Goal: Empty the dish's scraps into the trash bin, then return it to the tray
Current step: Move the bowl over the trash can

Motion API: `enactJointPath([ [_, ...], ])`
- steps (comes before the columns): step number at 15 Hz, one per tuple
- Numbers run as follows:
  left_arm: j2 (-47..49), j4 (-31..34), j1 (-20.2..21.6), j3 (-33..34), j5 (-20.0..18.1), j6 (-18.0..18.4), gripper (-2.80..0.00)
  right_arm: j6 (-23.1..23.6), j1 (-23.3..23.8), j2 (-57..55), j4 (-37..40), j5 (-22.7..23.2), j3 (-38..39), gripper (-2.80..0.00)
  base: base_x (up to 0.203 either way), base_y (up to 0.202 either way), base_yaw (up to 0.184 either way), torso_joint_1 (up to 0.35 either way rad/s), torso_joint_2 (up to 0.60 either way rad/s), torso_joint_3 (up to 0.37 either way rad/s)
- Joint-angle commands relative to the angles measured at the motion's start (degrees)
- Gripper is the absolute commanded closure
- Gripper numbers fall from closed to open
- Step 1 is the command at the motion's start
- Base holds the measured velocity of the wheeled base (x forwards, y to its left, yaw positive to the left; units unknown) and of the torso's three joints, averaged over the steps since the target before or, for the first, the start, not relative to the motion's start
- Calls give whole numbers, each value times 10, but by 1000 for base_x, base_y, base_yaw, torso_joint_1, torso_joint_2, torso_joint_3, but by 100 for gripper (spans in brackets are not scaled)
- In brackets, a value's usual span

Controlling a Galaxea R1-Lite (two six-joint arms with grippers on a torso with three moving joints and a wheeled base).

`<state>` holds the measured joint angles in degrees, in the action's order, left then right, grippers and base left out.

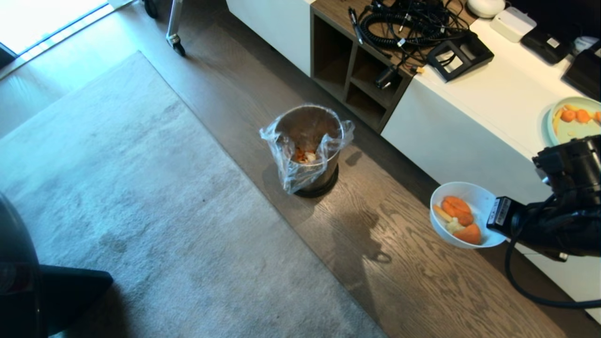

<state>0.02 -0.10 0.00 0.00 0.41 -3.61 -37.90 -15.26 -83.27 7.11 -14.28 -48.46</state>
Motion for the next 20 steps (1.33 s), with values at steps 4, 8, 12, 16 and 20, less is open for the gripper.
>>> enactJointPath([
  [4, 0, 0, 0, 0, 0, -1, 0, 4, -1, -6, 2, -1, -21, 0, 0, 0, 0, 4, 4, -115],
  [8, 0, 0, 0, 0, 0, 0, 0, 30, -1, -39, 1, -1, -69, 0, 0, 0, 0, 0, -1, -7],
  [12, 0, 0, 0, 0, 0, 0, 0, 65, -2, -118, 2, 0, -184, 0, 0, 0, 0, 0, 0, 0],
  [16, 0, 0, 0, 0, 0, 0, 0, 100, -4, -209, 10, 0, -334, 0, 0, 0, 0, 0, 0, 0],
  [20, 0, 0, 0, 0, 0, 0, 0, 136, -39, -286, 12, 0, -466, 0, 0, 0, 0, 0, 0, 0],
])
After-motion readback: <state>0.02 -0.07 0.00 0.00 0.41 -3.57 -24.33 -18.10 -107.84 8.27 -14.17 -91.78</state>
